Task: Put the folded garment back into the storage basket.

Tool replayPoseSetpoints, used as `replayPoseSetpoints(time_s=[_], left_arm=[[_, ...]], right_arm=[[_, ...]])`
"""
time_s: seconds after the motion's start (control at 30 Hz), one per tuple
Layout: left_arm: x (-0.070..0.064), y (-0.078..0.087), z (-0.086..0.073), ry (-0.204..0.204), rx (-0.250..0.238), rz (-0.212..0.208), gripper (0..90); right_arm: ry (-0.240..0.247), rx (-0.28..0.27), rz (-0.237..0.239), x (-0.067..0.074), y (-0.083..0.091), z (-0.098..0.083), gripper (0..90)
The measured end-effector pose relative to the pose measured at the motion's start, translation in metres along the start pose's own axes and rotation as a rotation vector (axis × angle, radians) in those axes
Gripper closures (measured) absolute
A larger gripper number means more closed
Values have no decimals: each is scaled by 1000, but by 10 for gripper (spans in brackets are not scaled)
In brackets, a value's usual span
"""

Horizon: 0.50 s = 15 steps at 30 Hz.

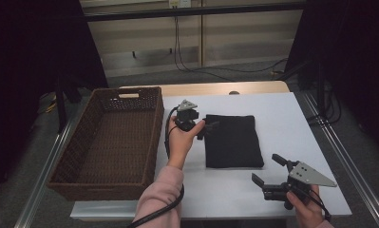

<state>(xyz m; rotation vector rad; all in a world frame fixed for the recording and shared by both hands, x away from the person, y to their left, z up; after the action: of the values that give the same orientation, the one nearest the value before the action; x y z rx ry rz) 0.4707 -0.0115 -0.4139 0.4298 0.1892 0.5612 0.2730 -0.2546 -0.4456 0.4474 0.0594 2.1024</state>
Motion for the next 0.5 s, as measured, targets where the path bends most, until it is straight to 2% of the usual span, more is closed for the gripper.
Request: replayPoseSetpoints(time_s=[0.03,0.37,0.5], left_arm=[[1,-1,-1,-8,8,-5,46],[9,-9,-3,20,19,10,47],[12,-11,-5,20,23,11,48]], right_arm=[[0,0,0,0,0,0,14],[1,1,1,0,0,0,14],[4,-1,2,0,0,0,14]])
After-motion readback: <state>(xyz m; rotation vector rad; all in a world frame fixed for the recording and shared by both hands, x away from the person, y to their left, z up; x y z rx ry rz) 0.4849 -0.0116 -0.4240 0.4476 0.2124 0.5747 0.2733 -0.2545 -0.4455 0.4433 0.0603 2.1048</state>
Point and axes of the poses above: each handheld gripper's, and its own axes: y roughly backward along the jaws, z roughly out of its top, x roughly to its left, the point moved 4 cm from there along -y, roughly forward along the jaws, and after that the axes turned 14 degrees about -y, right-handed, at the moved point
